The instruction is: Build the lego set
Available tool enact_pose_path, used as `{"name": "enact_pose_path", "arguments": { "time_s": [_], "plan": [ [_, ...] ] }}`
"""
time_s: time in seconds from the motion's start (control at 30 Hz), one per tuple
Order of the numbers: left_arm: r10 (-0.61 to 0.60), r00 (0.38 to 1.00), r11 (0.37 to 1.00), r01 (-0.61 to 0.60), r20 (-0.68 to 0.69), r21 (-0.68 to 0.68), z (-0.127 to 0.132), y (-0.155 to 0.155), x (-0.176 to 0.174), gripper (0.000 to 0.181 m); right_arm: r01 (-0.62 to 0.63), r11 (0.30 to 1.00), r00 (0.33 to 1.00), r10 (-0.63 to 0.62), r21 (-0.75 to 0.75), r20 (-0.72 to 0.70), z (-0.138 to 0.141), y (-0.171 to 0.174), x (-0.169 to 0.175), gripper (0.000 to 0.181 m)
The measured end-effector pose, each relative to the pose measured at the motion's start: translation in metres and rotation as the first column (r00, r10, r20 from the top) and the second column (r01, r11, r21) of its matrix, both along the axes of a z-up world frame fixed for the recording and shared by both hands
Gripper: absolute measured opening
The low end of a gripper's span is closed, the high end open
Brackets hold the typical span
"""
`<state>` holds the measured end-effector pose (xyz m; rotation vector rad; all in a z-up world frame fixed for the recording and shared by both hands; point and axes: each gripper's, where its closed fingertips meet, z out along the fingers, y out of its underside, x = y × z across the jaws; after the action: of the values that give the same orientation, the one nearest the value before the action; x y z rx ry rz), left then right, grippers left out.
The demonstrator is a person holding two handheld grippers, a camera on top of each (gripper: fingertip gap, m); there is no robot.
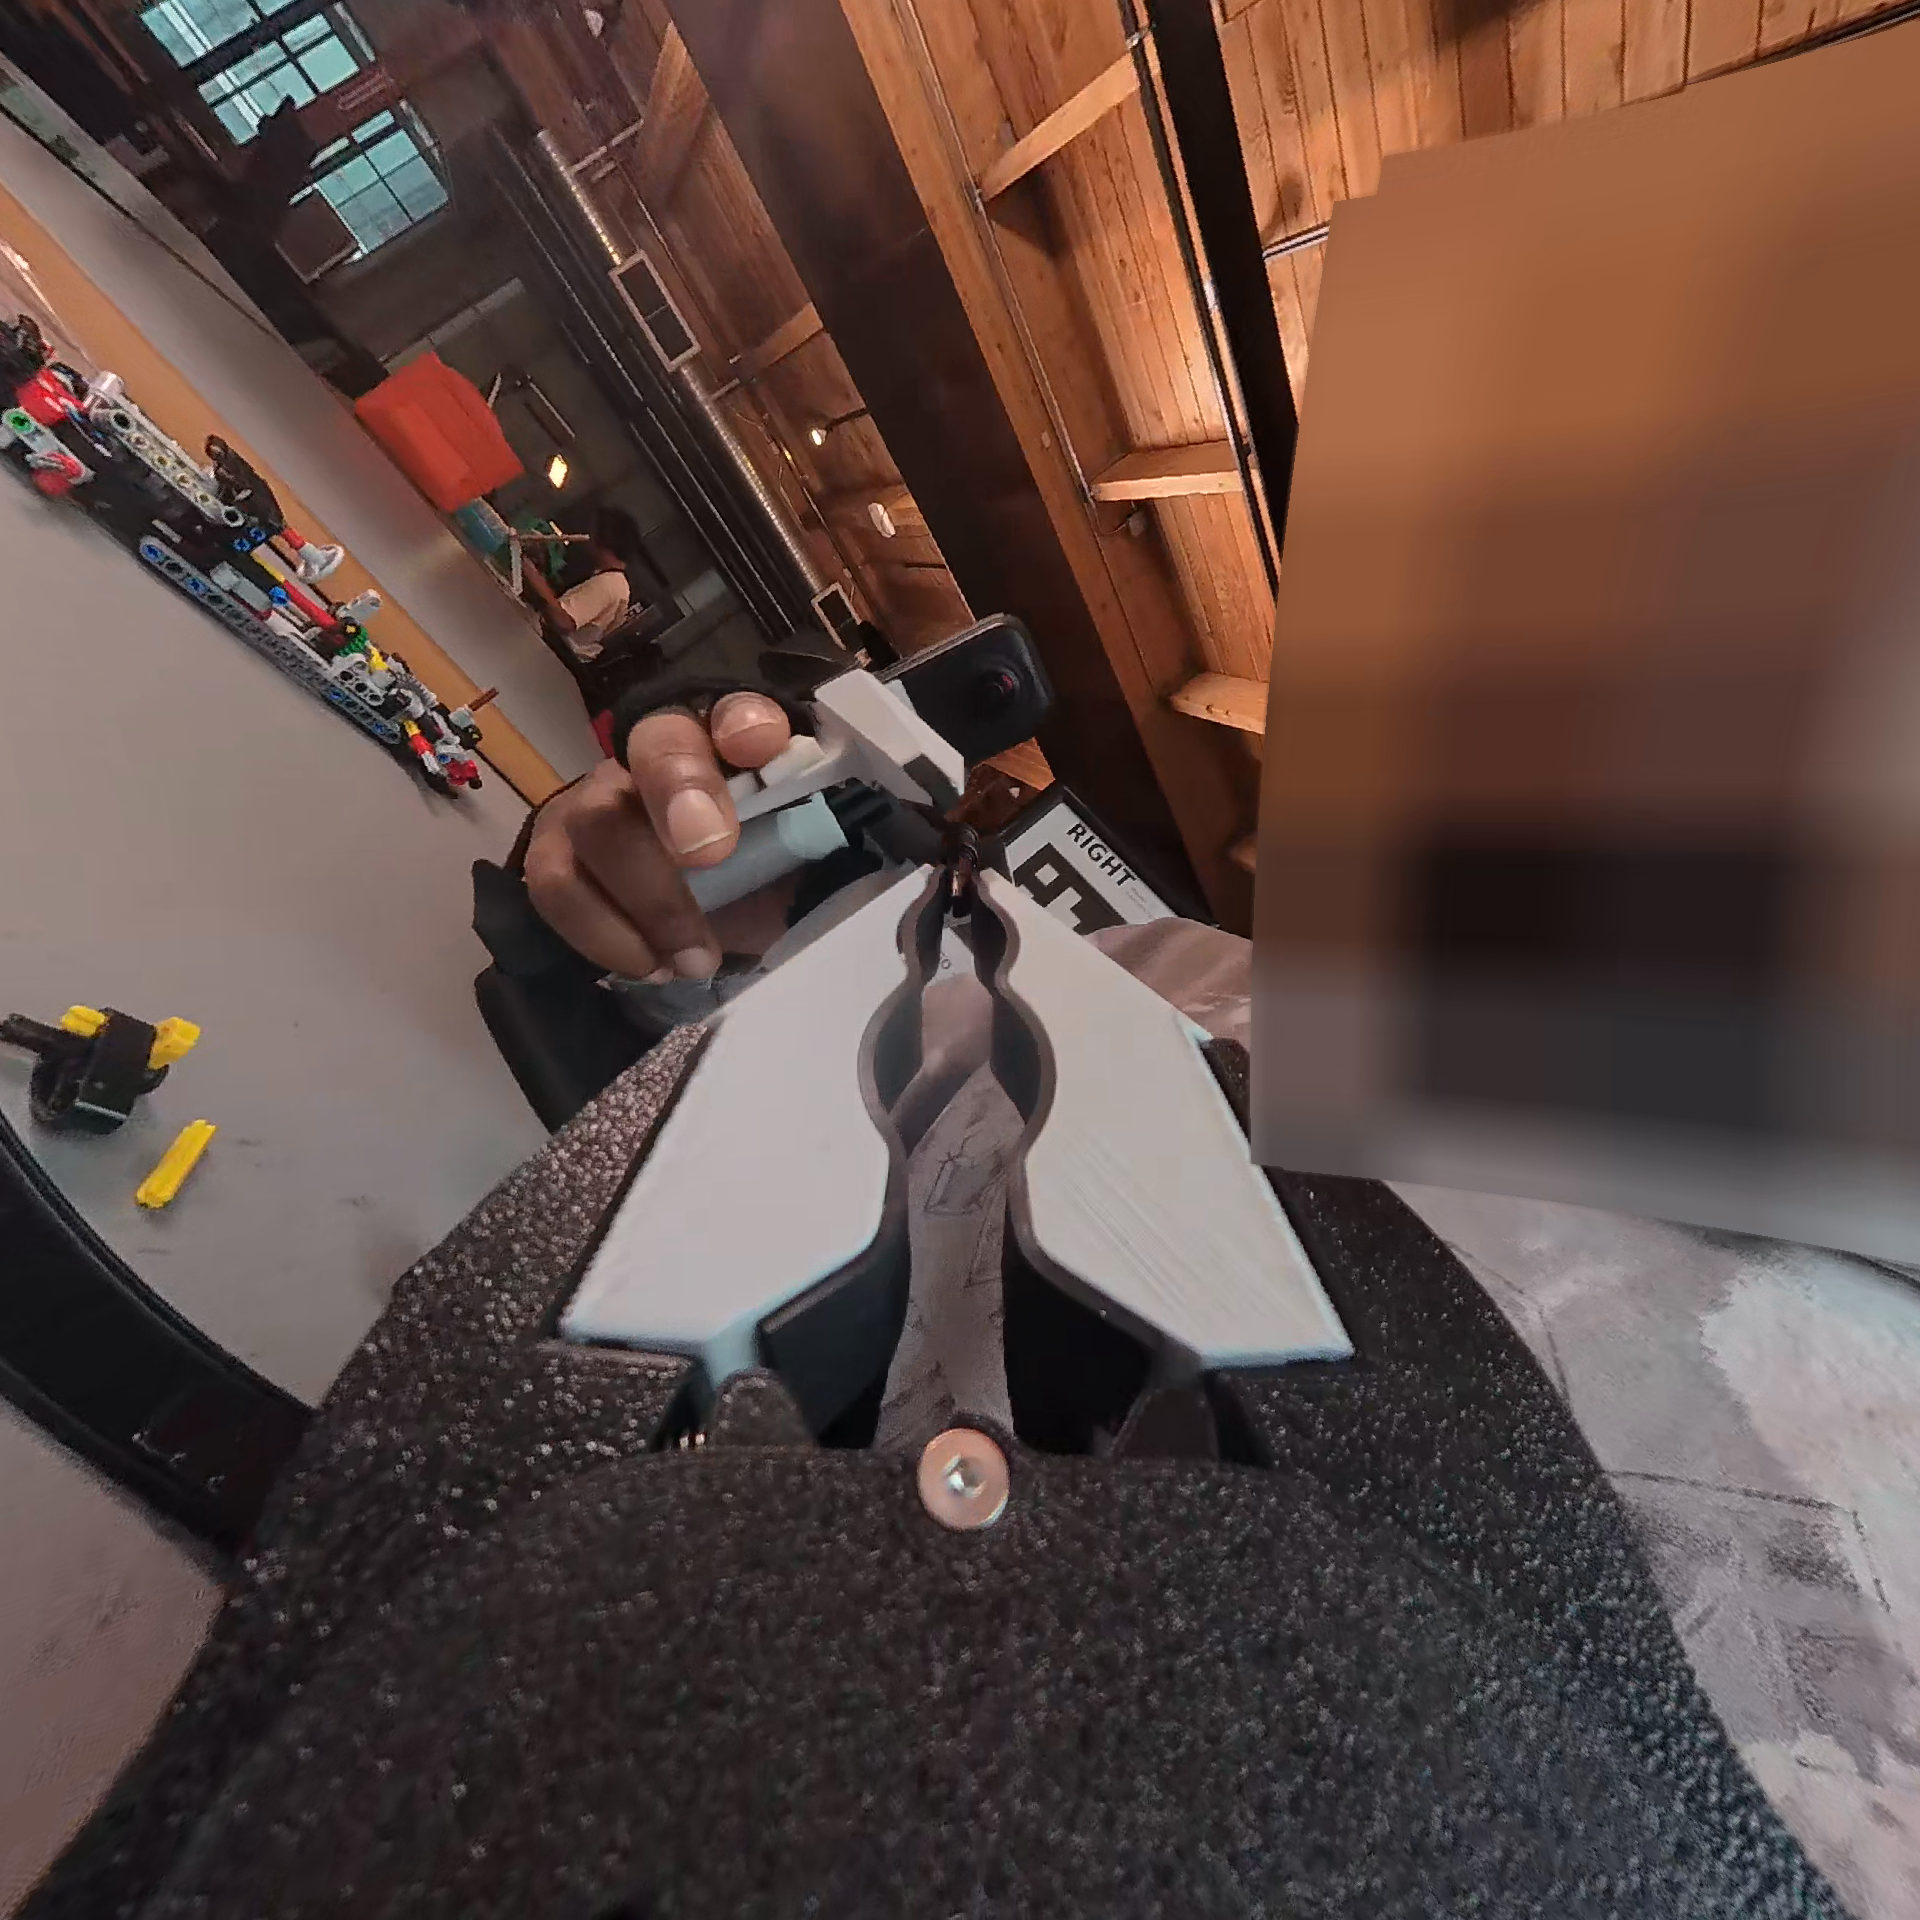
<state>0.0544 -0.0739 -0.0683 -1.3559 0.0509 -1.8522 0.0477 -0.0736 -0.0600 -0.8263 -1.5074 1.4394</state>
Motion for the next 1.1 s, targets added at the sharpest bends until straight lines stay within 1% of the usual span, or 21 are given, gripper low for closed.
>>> {"name": "enact_pose_path", "arguments": {
  "time_s": [0.03, 0.1, 0.17, 0.23, 0.27, 0.3, 0.37, 0.47, 0.5, 0.53, 0.57, 0.6, 0.7, 0.77, 0.83, 0.87, 0.93, 0.97, 1.0, 1.03, 1.1],
  "plan": [
    [0.003, 1.0, 1.0, -0.004, -0.024, -0.005, -0.003, 0.001, 0.003, 0.002, -0.006, 1.0, 1.0, 0.006, 0.006, 0.012, -0.002, -0.001, 0.0, 0.005],
    [0.015, 0.999, 1.0, -0.016, -0.049, -0.002, -0.005, 0.001, 0.003, 0.006, -0.007, 1.0, 1.0, 0.007, 0.007, 0.015, -0.004, 0.001, 0.001, 0.004],
    [0.046, 0.994, 0.999, -0.043, -0.103, 0.028, -0.005, 0.001, 0.003, 0.012, -0.019, 0.998, 1.0, 0.02, -0.054, 0.015, -0.001, 0.006, 0.003, 0.003],
    [0.103, 0.972, 0.993, -0.087, -0.21, 0.084, -0.008, 0.001, 0.004, 0.018, -0.034, 0.987, 0.999, 0.038, -0.158, 0.022, 0.003, 0.014, 0.005, 0.003],
    [0.148, 0.947, 0.986, -0.118, -0.286, 0.121, -0.012, 0.002, 0.004, 0.021, -0.045, 0.976, 0.998, 0.052, -0.214, 0.026, 0.005, 0.018, 0.006, 0.003],
    [0.202, 0.909, 0.975, -0.152, -0.364, 0.163, -0.016, 0.005, 0.005, 0.023, -0.057, 0.963, 0.997, 0.068, -0.264, 0.033, 0.006, 0.021, 0.006, 0.003],
    [0.328, 0.805, 0.939, -0.221, -0.494, 0.262, -0.021, 0.011, 0.002, 0.026, -0.065, 0.942, 0.994, 0.09, -0.329, 0.062, 0.002, 0.023, 0.003, 0.002],
    [0.482, 0.645, 0.869, -0.267, -0.593, 0.416, -0.02, 0.016, -0.003, 0.026, -0.077, 0.927, 0.986, 0.125, -0.367, 0.108, -0.008, 0.017, -0.002, 0.003],
    [0.509, 0.611, 0.853, -0.263, -0.606, 0.451, -0.018, 0.015, -0.002, 0.024, -0.081, 0.925, 0.984, 0.134, -0.372, 0.12, -0.011, 0.015, -0.004, 0.003],
    [0.529, 0.582, 0.841, -0.259, -0.618, 0.476, -0.018, 0.014, -0.003, 0.017, -0.083, 0.925, 0.982, 0.14, -0.371, 0.13, -0.013, 0.013, -0.005, 0.003],
    [0.541, 0.559, 0.833, -0.252, -0.628, 0.493, -0.019, 0.014, -0.003, 0.006, -0.085, 0.927, 0.98, 0.144, -0.365, 0.138, -0.016, 0.01, -0.006, 0.003],
    [0.545, 0.548, 0.829, -0.237, -0.634, 0.507, -0.019, 0.012, -0.002, 0.002, -0.084, 0.928, 0.981, 0.141, -0.362, 0.136, -0.016, 0.009, -0.007, 0.003],
    [0.563, 0.498, 0.817, -0.215, -0.66, 0.535, -0.019, 0.011, -0.004, 0.002, -0.089, 0.923, 0.979, 0.151, -0.374, 0.139, -0.016, 0.007, -0.007, 0.003],
    [0.599, 0.432, 0.793, -0.206, -0.674, 0.573, -0.02, 0.012, -0.01, 0.002, -0.069, 0.928, 0.983, 0.125, -0.367, 0.131, -0.015, 0.011, -0.008, 0.005],
    [0.645, 0.328, 0.763, -0.232, -0.69, 0.603, -0.022, 0.017, -0.03, 0.002, -0.052, 0.926, 0.989, 0.1, -0.375, 0.11, -0.009, 0.021, -0.005, 0.013],
    [0.666, 0.251, 0.745, -0.264, -0.703, 0.612, -0.025, 0.021, -0.048, 0.003, -0.03, 0.925, 0.992, 0.075, -0.379, 0.106, -0.006, 0.028, -0.004, 0.015],
    [0.672, 0.048, 0.703, -0.352, -0.739, 0.618, -0.037, 0.03, -0.095, 0.003, 0.038, 0.937, 0.993, 0.003, -0.348, 0.117, -0.008, 0.044, -0.002, 0.019],
    [0.654, -0.059, 0.678, -0.398, -0.754, 0.618, -0.045, 0.032, -0.122, 0.002, 0.074, 0.947, 0.991, -0.035, -0.313, 0.13, -0.011, 0.05, -0.001, 0.02],
    [0.611, -0.148, 0.667, -0.432, -0.778, 0.607, -0.055, 0.032, -0.145, 0.002, 0.104, 0.956, 0.987, -0.065, -0.275, 0.146, -0.016, 0.054, 0.0, 0.02],
    [0.549, -0.203, 0.682, -0.452, -0.811, 0.574, -0.07, 0.032, -0.163, 0.003, 0.123, 0.962, 0.983, -0.085, -0.242, 0.163, -0.021, 0.056, -0.001, 0.02],
    [0.445, -0.252, 0.697, -0.506, -0.859, 0.509, -0.097, 0.036, -0.189, 0.003, 0.13, 0.97, 0.976, -0.09, -0.204, 0.196, -0.03, 0.055, -0.003, 0.02]
  ]
}}
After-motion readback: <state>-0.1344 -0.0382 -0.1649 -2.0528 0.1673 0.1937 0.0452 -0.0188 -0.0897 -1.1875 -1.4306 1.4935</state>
